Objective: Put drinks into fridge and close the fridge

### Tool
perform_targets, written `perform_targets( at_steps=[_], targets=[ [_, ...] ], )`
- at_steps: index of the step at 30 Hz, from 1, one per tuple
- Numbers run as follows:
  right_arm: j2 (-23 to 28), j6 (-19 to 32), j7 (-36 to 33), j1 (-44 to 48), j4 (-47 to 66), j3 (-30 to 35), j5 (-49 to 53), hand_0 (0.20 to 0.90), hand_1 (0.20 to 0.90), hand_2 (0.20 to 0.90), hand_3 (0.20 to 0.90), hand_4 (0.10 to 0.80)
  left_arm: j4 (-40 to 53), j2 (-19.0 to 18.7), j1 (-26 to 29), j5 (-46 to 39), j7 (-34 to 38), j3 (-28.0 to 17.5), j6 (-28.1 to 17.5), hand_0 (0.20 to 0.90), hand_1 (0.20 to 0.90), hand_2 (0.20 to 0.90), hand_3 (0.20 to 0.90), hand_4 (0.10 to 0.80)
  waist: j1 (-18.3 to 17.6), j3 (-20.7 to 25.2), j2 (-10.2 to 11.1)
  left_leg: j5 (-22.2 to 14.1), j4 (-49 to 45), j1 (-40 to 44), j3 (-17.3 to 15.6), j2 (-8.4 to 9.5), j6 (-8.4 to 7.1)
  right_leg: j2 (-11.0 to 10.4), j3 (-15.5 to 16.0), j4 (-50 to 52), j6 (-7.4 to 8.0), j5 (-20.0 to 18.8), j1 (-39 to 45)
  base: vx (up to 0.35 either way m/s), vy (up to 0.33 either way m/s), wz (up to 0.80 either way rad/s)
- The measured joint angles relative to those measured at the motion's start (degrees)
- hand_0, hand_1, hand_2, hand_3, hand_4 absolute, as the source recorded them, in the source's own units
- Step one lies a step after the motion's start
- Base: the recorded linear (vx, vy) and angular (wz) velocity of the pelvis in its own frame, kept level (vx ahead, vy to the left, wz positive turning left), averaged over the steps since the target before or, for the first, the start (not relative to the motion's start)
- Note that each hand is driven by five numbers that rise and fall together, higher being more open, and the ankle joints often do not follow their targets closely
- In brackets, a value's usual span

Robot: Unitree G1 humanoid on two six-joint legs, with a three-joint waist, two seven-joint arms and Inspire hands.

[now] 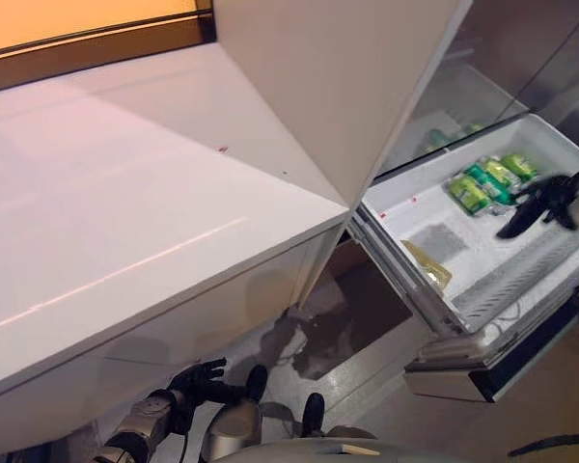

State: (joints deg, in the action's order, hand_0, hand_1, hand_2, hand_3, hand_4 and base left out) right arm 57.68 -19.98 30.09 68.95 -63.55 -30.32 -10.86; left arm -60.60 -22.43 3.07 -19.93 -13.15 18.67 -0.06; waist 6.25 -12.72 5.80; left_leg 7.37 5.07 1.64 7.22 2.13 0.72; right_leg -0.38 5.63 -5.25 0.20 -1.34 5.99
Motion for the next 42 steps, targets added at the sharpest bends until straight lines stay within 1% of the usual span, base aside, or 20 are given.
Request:
perform_targets(
  at_steps=[3, 6, 9, 11, 12, 13, 14, 16, 18, 22, 23, 26, 27, 28, 29, 30, 33, 37, 40, 42],
  targets=[
    [3.4, -1.0, -4.2, 0.5, 7.8, 0.2, 6.9, 0.900, 0.900, 0.900, 0.900, 0.800, -1.5, 0.1, -1.1, 0.5, 0.4, -0.6, 0.0, 0.900, 0.900, 0.900, 0.900, 0.800, -1.8, 2.6, 0.7, -0.4, 0.0, 0.4, -1.2, 0.06, 0.22, 0.0, -1.3, 0.0, 0.00, 0.0, -0.1, 0.044, 0.051, -0.22],
    [4.8, -1.4, -10.3, -1.7, 14.4, 3.7, 15.6, 0.900, 0.900, 0.900, 0.900, 0.800, -2.1, 0.1, -2.0, 1.6, 0.4, -1.1, 0.0, 0.900, 0.900, 0.900, 0.900, 0.800, -3.7, 4.0, 0.9, -1.0, 0.0, 1.2, -2.5, 0.02, 0.30, -0.1, -2.8, 0.0, 0.06, 0.0, 0.2, 0.071, 0.028, -0.24],
    [5.3, 0.9, -20.1, -11.4, 22.2, 13.6, 26.5, 0.900, 0.900, 0.900, 0.900, 0.800, -2.2, 0.6, -3.8, 2.0, 0.4, -1.1, -0.1, 0.900, 0.900, 0.900, 0.900, 0.800, -5.6, 6.0, 0.1, -1.6, 0.1, 1.8, -3.6, -0.06, 0.35, -0.3, -3.9, 0.0, 0.19, 0.1, 0.4, 0.086, 0.006, -0.17],
    [5.3, 5.0, -27.8, -19.3, 25.6, 20.8, 32.9, 0.900, 0.900, 0.900, 0.900, 0.800, -2.1, 1.5, -4.3, 2.1, 0.3, -1.1, -0.2, 0.900, 0.900, 0.900, 0.900, 0.800, -6.4, 6.6, -0.8, -1.9, 0.2, 1.9, -4.0, -0.04, 0.27, -0.4, -4.6, 0.0, 0.25, 0.1, 0.3, 0.081, -0.012, -0.14],
    [4.8, 8.0, -31.9, -24.7, 28.1, 26.1, 35.4, 0.900, 0.900, 0.900, 0.900, 0.800, -2.1, 2.1, -4.5, 2.3, 0.3, -1.0, -0.2, 0.900, 0.900, 0.900, 0.900, 0.800, -6.5, 6.8, -1.5, -1.9, 0.0, 2.0, -4.2, -0.03, 0.35, -0.4, -4.9, 0.0, 0.25, 0.1, 0.2, 0.117, -0.015, -0.12],
    [2.9, 13.0, -37.7, -31.8, 31.4, 32.9, 37.0, 0.900, 0.900, 0.900, 0.900, 0.800, -2.0, 2.6, -4.8, 2.9, 0.3, -1.1, -0.4, 0.900, 0.900, 0.900, 0.900, 0.800, -6.8, 6.9, -2.1, -1.8, 0.0, 2.0, -4.2, -0.03, 0.63, -0.4, -5.0, 0.1, 0.24, 0.1, 0.2, 0.132, -0.013, -0.09],
    [1.3, 16.0, -41.3, -35.6, 33.0, 36.7, 37.6, 0.900, 0.900, 0.900, 0.900, 0.800, -2.1, 2.9, -5.1, 3.2, 0.3, -1.2, -0.6, 0.900, 0.900, 0.900, 0.900, 0.800, -7.1, 7.0, -2.7, -1.8, 0.2, 2.0, -4.2, -0.01, 0.66, -0.4, -5.0, 0.0, 0.25, 0.1, 0.3, 0.148, -0.014, -0.05],
    [-1.6, 21.7, -49.1, -41.1, 34.3, 41.5, 37.8, 0.900, 0.900, 0.900, 0.900, 0.800, -2.1, 3.7, -5.8, 4.4, 0.3, -1.0, -0.6, 0.900, 0.900, 0.900, 0.900, 0.800, -8.2, 7.2, -4.3, -1.9, 0.1, 2.1, -4.4, 0.02, 0.73, -0.4, -5.2, 0.1, 0.32, 0.2, 0.3, 0.123, -0.013, -0.07],
    [-4.5, 25.3, -55.9, -43.6, 34.5, 44.1, 38.4, 0.900, 0.900, 0.900, 0.900, 0.800, -2.1, 4.4, -5.9, 5.4, 0.2, -0.6, -0.5, 0.900, 0.900, 0.900, 0.900, 0.800, -9.4, 6.8, -5.5, -1.9, -0.1, 2.7, -4.5, 0.02, 0.69, -0.4, -5.4, 0.2, 0.32, 0.2, 0.7, 0.080, -0.005, -0.07],
    [-9.1, 31.7, -63.0, -47.6, 33.6, 47.8, 42.0, 0.900, 0.900, 0.900, 0.900, 0.800, -1.9, 5.3, -4.6, 5.6, 0.4, 0.8, -0.4, 0.900, 0.900, 0.900, 0.900, 0.800, -10.1, 5.0, -7.1, -2.7, -2.2, 2.4, -4.9, 0.34, 0.60, 0.0, -5.3, 1.7, 0.68, 0.7, 0.7, -0.014, -0.008, -0.01],
    [-10.1, 33.7, -64.6, -47.9, 32.9, 48.2, 44.0, 0.900, 0.900, 0.900, 0.900, 0.800, -1.9, 5.5, -3.1, 5.5, 0.5, 1.3, -0.2, 0.900, 0.900, 0.900, 0.900, 0.800, -10.3, 2.7, -7.4, -3.8, -5.0, 1.5, -5.0, 0.27, 0.68, -0.1, -5.1, 4.0, 0.67, 1.6, -0.1, -0.043, -0.021, 0.04],
    [-12.0, 35.2, -66.7, -47.8, 31.0, 48.6, 50.9, 0.900, 0.900, 0.900, 0.900, 0.800, -1.9, 6.1, 0.1, 4.7, 1.7, 2.0, -0.1, 0.900, 0.900, 0.900, 0.900, 0.800, -10.0, -0.8, -8.4, -6.2, -12.5, -3.4, -4.3, 0.88, 0.75, -0.4, -4.5, 12.7, 0.57, 5.1, -5.1, -0.115, -0.024, 0.11],
    [-12.2, 35.4, -67.0, -47.8, 30.6, 48.6, 51.9, 0.900, 0.900, 0.900, 0.900, 0.800, -1.9, 6.1, 0.6, 4.3, 1.9, 2.0, -0.1, 0.900, 0.900, 0.900, 0.900, 0.800, -9.8, -1.1, -8.3, -6.7, -13.9, -4.4, -4.3, 1.02, 0.85, -0.6, -4.4, 14.6, 0.29, 5.9, -6.6, -0.171, -0.008, 0.19],
    [-12.8, 36.5, -67.3, -46.9, 28.4, 48.7, 55.4, 0.900, 0.900, 0.900, 0.900, 0.800, -1.9, 6.1, 1.8, 3.3, 2.9, 2.0, -0.2, 0.900, 0.900, 0.900, 0.900, 0.800, -9.2, -2.5, -7.9, -8.3, -18.5, -7.6, -4.0, 1.70, 0.99, -1.3, -4.0, 21.3, 0.10, 8.8, -10.7, -0.133, 0.006, 0.18],
    [-13.0, 36.5, -67.5, -46.4, 27.8, 48.8, 56.5, 0.900, 0.900, 0.900, 0.900, 0.800, -1.9, 6.0, 2.3, 2.9, 3.1, 1.9, -0.2, 0.900, 0.900, 0.900, 0.900, 0.800, -9.1, -3.2, -7.8, -8.6, -20.0, -8.6, -3.9, 2.01, 1.11, -1.6, -3.7, 23.6, 0.10, 9.8, -11.9, -0.117, 0.014, 0.27],
    [-13.8, 36.7, -67.5, -45.0, 27.0, 49.5, 59.6, 0.900, 0.900, 0.900, 0.900, 0.800, -1.6, 5.7, 3.2, 2.0, 3.6, 1.9, -0.4, 0.900, 0.900, 0.900, 0.900, 0.800, -8.5, -4.2, -7.3, -10.0, -23.5, -11.2, -3.7, 2.90, 1.26, -2.6, -3.6, 28.8, -0.09, 11.9, -15.1, -0.062, 0.016, 0.20],
    [-14.6, 37.4, -66.5, -42.2, 24.8, 49.7, 65.2, 0.900, 0.900, 0.900, 0.900, 0.800, -0.7, 5.9, 4.5, 1.2, 4.3, 1.9, -1.5, 0.900, 0.900, 0.900, 0.900, 0.800, -6.4, -5.1, -7.0, -12.3, -30.2, -16.3, -3.8, 3.93, 1.54, -3.6, -3.7, 36.2, 0.02, 14.7, -20.3, -0.078, 0.054, 0.11],
    [-15.2, 36.2, -60.7, -38.3, 22.1, 48.9, 71.0, 0.900, 0.900, 0.900, 0.900, 0.800, 0.5, 5.8, 4.9, -0.9, 4.4, 1.8, -2.6, 0.900, 0.900, 0.900, 0.900, 0.800, -5.5, -5.7, -7.0, -14.6, -37.1, -21.2, -4.1, 4.52, 2.05, -4.1, -4.0, 42.3, 0.15, 16.7, -24.7, -0.124, 0.072, 0.02],
    [-15.2, 33.3, -53.4, -36.1, 20.6, 45.9, 76.5, 0.900, 0.900, 0.900, 0.900, 0.800, 2.3, 5.6, 6.2, -1.5, 4.4, 1.8, -3.2, 0.900, 0.900, 0.900, 0.900, 0.800, -4.6, -7.2, -7.1, -16.6, -43.0, -26.0, -4.5, 4.91, 2.04, -4.4, -4.8, 47.7, 0.46, 18.1, -29.2, -0.071, 0.061, -0.04],
    [-15.2, 32.5, -50.8, -35.1, 20.1, 46.2, 78.5, 0.900, 0.900, 0.900, 0.900, 0.800, 2.7, 5.5, 6.2, -2.0, 4.7, 1.6, -3.9, 0.900, 0.900, 0.900, 0.900, 0.800, -4.7, -7.7, -7.0, -16.7, -44.2, -27.2, -4.8, 4.97, 2.21, -4.5, -5.0, 48.9, 0.54, 18.1, -30.4, -0.032, 0.045, -0.02]
  ],
)
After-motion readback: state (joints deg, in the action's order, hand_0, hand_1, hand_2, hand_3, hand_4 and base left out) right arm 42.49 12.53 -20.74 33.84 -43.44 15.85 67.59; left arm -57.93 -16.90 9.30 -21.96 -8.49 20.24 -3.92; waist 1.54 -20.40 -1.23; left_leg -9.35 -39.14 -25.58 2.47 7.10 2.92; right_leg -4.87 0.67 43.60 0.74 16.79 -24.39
